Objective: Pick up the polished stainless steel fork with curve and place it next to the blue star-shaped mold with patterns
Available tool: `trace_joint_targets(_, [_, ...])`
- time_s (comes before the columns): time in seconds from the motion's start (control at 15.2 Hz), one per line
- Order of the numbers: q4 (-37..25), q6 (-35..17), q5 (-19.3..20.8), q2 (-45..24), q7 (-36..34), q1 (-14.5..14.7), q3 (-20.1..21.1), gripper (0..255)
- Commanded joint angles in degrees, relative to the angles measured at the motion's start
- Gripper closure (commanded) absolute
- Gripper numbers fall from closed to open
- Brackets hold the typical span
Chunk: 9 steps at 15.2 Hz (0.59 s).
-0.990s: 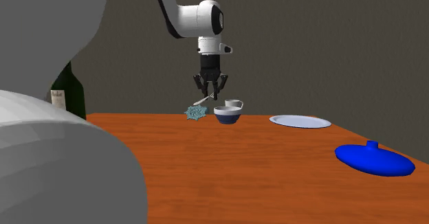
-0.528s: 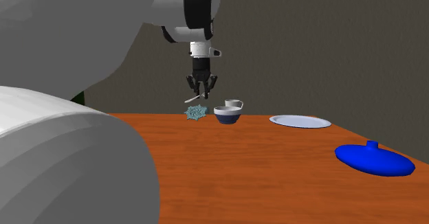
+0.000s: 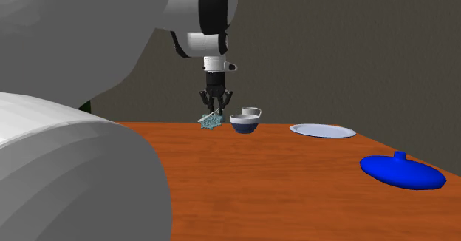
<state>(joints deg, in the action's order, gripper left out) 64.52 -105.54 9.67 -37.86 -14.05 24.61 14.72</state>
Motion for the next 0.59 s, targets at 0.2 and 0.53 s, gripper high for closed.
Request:
trace_joint_targets(0.2, [3.4, -3.7, 0.2, -0.2, -0.3, -0.3, -0.1, 255])
trace_joint_targets(0.53, [6.3, -7.1, 0.4, -0.8, -0.5, -0.5, -0.2, 255])
